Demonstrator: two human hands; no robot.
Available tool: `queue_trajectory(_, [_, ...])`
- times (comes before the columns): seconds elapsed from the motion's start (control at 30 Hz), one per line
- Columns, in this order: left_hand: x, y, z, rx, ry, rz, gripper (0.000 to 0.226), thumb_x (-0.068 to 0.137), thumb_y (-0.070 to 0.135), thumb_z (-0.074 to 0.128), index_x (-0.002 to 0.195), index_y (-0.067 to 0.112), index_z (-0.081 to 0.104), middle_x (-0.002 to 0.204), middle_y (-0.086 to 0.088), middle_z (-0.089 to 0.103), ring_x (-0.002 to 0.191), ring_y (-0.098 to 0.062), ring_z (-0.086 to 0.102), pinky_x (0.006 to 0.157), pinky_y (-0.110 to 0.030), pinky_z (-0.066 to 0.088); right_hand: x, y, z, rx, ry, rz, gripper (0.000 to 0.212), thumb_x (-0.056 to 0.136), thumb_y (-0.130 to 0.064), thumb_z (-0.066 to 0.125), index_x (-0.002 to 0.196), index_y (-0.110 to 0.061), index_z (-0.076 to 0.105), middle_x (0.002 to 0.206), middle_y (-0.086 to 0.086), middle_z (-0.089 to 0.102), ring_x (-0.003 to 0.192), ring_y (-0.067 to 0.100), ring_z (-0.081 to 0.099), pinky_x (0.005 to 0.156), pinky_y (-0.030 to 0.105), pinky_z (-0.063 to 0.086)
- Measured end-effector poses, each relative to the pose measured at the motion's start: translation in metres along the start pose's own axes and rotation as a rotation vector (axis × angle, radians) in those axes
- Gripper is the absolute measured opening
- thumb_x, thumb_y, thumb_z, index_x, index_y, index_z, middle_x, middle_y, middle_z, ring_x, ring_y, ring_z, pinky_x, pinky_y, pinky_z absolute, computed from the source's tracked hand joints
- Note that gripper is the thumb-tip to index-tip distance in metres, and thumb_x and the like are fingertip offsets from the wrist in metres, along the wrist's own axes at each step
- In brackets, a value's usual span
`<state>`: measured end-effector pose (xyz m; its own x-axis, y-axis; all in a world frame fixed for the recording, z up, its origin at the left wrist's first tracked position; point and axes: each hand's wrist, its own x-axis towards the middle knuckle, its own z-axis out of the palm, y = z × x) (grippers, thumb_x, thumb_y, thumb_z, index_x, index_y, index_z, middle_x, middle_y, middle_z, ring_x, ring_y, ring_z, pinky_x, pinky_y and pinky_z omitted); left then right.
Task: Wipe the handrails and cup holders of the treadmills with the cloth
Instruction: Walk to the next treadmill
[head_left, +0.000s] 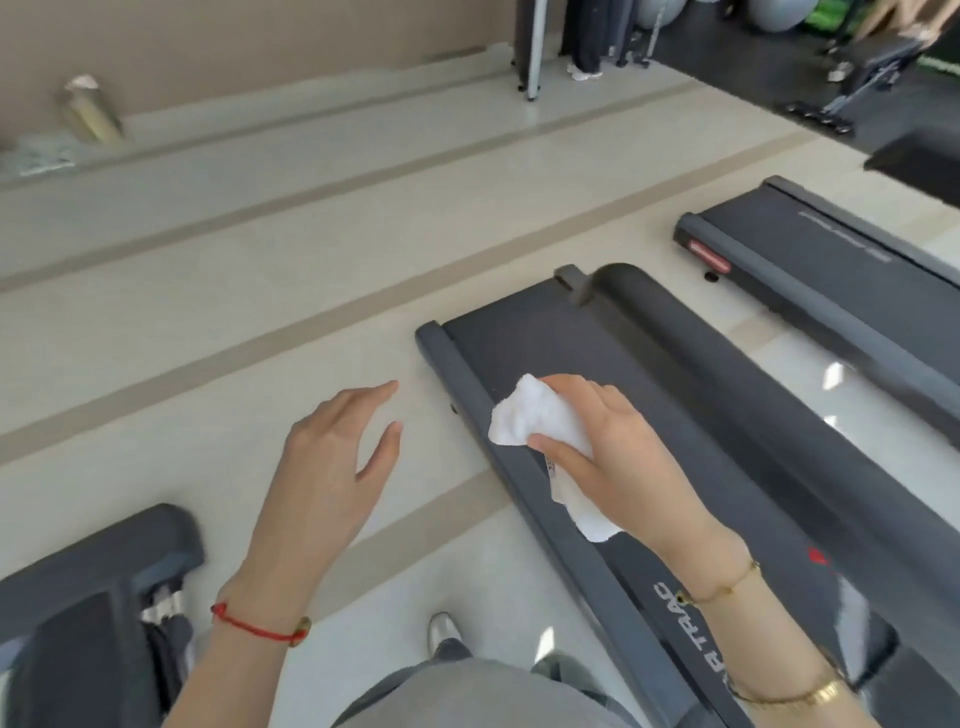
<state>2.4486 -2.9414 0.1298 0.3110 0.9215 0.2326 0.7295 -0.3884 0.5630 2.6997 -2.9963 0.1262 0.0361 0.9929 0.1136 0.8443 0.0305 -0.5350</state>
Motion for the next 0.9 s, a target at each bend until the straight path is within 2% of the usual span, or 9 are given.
queue_trajectory(0.23, [0.036, -0.071, -0.029, 0.019, 0.014, -0.119, 0.035, 0.094, 0.017, 0.059, 0.129, 0.013, 0.060, 0.121, 0.001, 0.064, 0.110, -0.018, 0.061, 0.098, -0.039, 0.046, 0.082, -0.025, 0.051, 0.056, -0.069, -0.020, 0.040, 0.091, -0.047, 0.051, 0.129, -0.034, 0.046, 0.112, -0.016, 0.056, 0.099, 0.008, 0.045, 0.076, 0.021, 0.036])
queue_trajectory(0.37, [0.072, -0.107, -0.032, 0.027, 0.030, -0.180, 0.034, 0.094, 0.015, 0.059, 0.128, 0.011, 0.061, 0.118, -0.001, 0.065, 0.107, -0.020, 0.062, 0.096, -0.037, 0.047, 0.138, -0.027, 0.075, 0.067, -0.111, -0.024, 0.041, 0.090, -0.047, 0.053, 0.128, -0.034, 0.047, 0.110, -0.015, 0.056, 0.098, 0.007, 0.045, 0.073, 0.012, 0.033])
queue_trajectory(0.43, [0.097, -0.123, -0.029, 0.022, 0.032, -0.196, 0.033, 0.094, 0.015, 0.059, 0.127, 0.011, 0.061, 0.118, -0.001, 0.065, 0.106, -0.020, 0.062, 0.096, -0.038, 0.047, 0.171, -0.025, 0.087, 0.062, -0.122, -0.028, 0.042, 0.090, -0.047, 0.053, 0.129, -0.033, 0.046, 0.110, -0.014, 0.056, 0.097, 0.007, 0.045, 0.072, 0.015, 0.034])
queue_trajectory(0.63, [0.201, -0.167, -0.022, 0.019, 0.042, -0.221, 0.035, 0.095, 0.016, 0.059, 0.129, 0.012, 0.060, 0.120, -0.002, 0.065, 0.111, -0.020, 0.062, 0.098, -0.040, 0.047, 0.287, -0.017, 0.108, 0.086, -0.130, -0.043, 0.042, 0.090, -0.048, 0.054, 0.128, -0.033, 0.045, 0.105, -0.017, 0.051, 0.093, 0.003, 0.042, 0.071, 0.006, 0.032])
queue_trajectory(0.73, [0.264, -0.184, -0.024, 0.026, 0.063, -0.231, 0.034, 0.095, 0.016, 0.059, 0.129, 0.013, 0.060, 0.119, -0.001, 0.065, 0.110, -0.019, 0.061, 0.097, -0.030, 0.044, 0.354, -0.012, 0.110, 0.087, -0.129, -0.051, 0.041, 0.090, -0.047, 0.055, 0.127, -0.032, 0.046, 0.105, -0.018, 0.051, 0.096, 0.005, 0.044, 0.071, 0.007, 0.032])
queue_trajectory(0.9, [0.361, -0.212, -0.028, 0.042, 0.087, -0.214, 0.034, 0.095, 0.017, 0.058, 0.128, 0.013, 0.061, 0.117, 0.000, 0.065, 0.108, -0.019, 0.062, 0.095, -0.033, 0.046, 0.464, -0.004, 0.111, 0.086, -0.108, -0.054, 0.041, 0.092, -0.044, 0.057, 0.129, -0.029, 0.047, 0.111, -0.011, 0.057, 0.100, 0.012, 0.048, 0.075, 0.024, 0.037])
